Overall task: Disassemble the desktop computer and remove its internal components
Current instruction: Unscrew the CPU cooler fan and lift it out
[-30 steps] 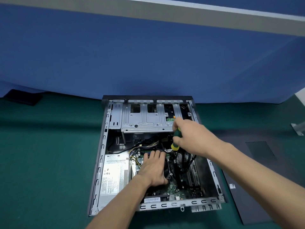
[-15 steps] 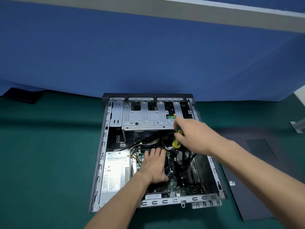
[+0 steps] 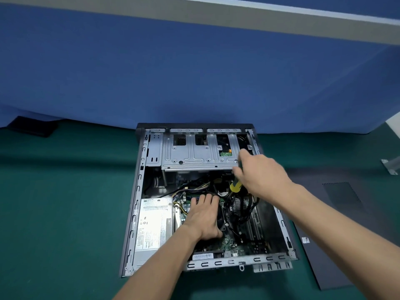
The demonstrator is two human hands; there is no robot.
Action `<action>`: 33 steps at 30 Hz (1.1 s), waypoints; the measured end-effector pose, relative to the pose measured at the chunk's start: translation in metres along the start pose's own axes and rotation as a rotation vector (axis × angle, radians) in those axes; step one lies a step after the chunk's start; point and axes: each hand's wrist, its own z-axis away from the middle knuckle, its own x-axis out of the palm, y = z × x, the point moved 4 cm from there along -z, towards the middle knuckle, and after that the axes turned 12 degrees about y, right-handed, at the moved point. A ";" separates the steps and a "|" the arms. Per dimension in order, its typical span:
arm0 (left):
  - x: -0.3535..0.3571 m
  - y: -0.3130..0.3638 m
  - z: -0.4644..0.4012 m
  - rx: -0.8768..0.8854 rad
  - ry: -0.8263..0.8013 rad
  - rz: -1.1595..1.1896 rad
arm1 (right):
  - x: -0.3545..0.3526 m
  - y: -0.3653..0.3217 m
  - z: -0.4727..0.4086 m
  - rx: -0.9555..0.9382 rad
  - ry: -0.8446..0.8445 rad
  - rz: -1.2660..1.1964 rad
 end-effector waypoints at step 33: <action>-0.004 0.001 0.001 0.000 -0.012 0.008 | -0.007 -0.005 0.001 0.010 -0.066 0.075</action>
